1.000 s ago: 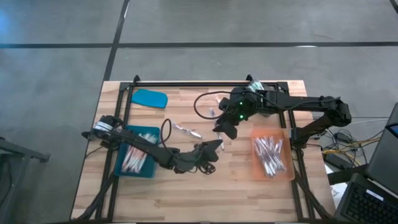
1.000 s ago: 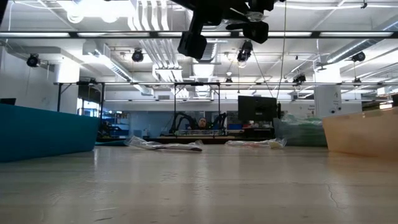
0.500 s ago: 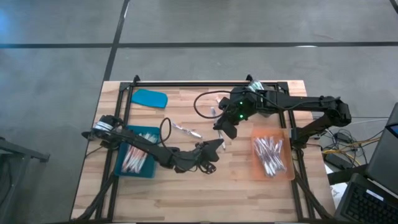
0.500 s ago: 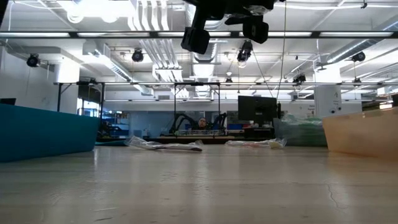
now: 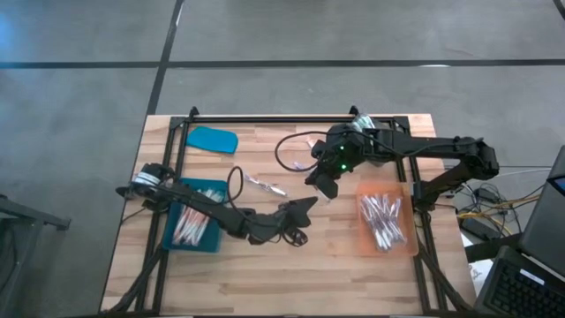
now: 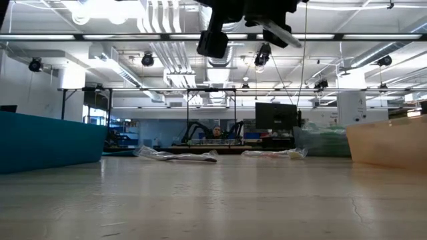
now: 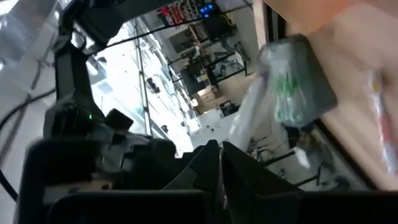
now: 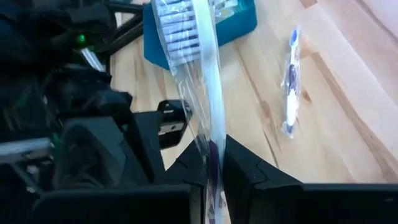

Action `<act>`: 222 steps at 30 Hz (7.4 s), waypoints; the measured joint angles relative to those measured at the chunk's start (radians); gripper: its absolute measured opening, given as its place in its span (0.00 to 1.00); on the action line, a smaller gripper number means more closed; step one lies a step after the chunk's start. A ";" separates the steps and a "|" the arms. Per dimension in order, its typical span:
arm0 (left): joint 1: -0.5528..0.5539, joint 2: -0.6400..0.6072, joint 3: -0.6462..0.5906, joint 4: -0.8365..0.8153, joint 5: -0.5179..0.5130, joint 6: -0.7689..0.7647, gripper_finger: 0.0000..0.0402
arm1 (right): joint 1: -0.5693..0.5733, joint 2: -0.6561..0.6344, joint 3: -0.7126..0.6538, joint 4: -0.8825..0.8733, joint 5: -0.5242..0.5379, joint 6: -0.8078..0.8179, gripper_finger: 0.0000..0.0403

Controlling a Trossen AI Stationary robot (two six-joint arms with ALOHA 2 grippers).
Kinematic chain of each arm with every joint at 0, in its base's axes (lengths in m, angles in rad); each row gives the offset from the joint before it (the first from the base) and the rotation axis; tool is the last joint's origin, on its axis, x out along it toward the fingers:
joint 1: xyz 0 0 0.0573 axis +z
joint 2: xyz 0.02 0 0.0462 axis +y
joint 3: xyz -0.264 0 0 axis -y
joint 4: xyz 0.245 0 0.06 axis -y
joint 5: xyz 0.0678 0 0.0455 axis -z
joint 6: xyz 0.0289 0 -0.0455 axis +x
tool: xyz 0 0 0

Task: Pick & Place Toothbrushes
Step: Put the purple toothbrush into the orange bin, then put the orange toothbrush into the blue bin

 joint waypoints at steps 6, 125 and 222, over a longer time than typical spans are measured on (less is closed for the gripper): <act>-0.013 -0.001 -0.002 -0.009 0.036 -0.270 0.06 | 0.000 0.000 0.000 -0.010 0.000 -0.005 0.05; 0.209 -0.680 -0.848 0.378 0.930 -1.958 0.06 | 0.413 -0.242 -0.590 -0.622 0.242 1.082 0.06; 0.209 -0.680 -0.847 0.314 0.930 -1.967 0.06 | 0.000 -0.226 -0.284 -0.115 0.909 0.109 0.31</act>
